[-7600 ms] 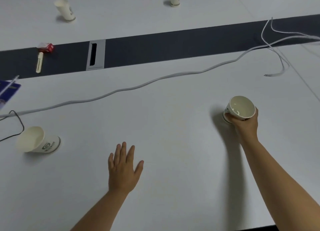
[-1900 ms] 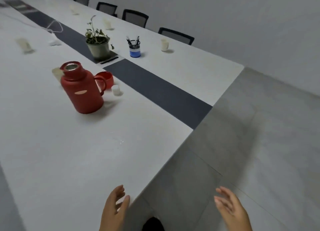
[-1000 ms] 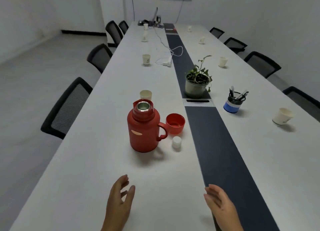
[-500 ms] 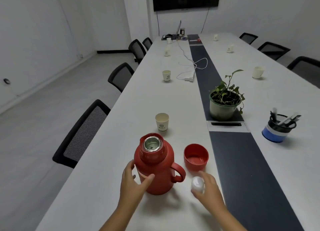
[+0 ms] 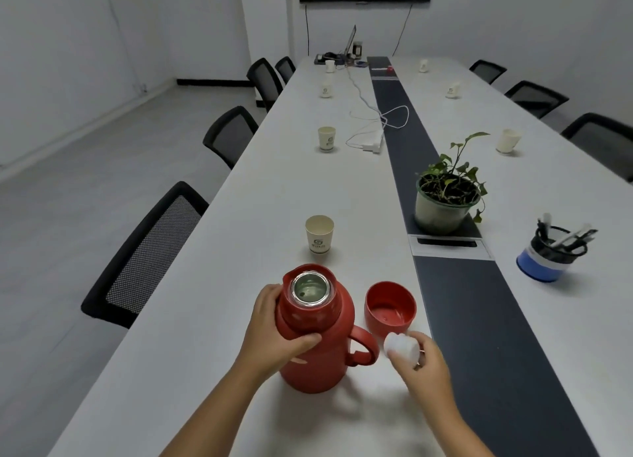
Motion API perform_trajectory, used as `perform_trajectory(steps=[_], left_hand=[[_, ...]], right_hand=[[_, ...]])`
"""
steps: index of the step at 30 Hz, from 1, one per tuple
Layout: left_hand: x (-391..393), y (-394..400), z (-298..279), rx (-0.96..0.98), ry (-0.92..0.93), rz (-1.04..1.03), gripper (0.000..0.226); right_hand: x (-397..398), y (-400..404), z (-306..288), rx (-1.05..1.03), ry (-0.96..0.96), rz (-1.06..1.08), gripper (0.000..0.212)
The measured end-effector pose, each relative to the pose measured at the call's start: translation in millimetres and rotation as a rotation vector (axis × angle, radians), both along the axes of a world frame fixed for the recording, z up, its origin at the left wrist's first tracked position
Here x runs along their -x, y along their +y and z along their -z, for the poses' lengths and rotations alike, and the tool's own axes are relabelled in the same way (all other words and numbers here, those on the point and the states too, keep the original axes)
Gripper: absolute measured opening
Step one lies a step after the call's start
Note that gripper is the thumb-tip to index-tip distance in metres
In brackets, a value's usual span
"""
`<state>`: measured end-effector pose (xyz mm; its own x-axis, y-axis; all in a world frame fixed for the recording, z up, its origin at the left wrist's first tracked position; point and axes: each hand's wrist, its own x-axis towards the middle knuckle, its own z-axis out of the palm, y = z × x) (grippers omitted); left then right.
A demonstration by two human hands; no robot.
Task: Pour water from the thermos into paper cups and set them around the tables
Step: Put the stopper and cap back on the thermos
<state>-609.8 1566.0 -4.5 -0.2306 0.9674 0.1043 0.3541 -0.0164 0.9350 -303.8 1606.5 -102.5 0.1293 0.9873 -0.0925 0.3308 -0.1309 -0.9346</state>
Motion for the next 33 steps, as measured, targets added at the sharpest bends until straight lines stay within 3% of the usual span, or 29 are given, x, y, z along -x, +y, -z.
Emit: perform_trajectory(steps=[3,6,11,18,20,23,26,30,33], left_hand=[[-10,-13,1,0.008,-0.098,0.036,0.099],[-16,-22,11,0.022,-0.006,-0.027,0.101],[-24,-33,21,0.030,0.082,0.003,0.105],[-46,-66,32,0.080,0.070,0.102,0.092],[-52,-79,33,0.094,0.107,0.120,0.081],[-57,-93,25,0.014,0.162,0.011,0.048],[-61,-95,-2,-0.032,0.068,0.022,0.032],[-64,-94,-39,0.240,-0.363,0.319,0.031],[-70,-103,-44,0.360,-0.418,0.487,0.044]], right_hand=[[15,6,-27,-0.040,0.156,0.043,0.028],[31,8,-40,-0.030,0.229,0.028,0.020],[37,0,-46,-0.018,0.245,0.080,0.024],[12,-45,-48,-0.030,0.359,0.200,0.028],[-2,-59,-54,-0.055,0.394,0.218,0.030],[-21,-78,-73,-0.096,0.373,0.131,0.032],[-35,-97,-103,-0.110,0.320,-0.057,0.045],[-38,-124,-128,-0.172,0.173,-0.347,0.060],[-31,-136,-139,-0.253,-0.008,-0.485,0.062]])
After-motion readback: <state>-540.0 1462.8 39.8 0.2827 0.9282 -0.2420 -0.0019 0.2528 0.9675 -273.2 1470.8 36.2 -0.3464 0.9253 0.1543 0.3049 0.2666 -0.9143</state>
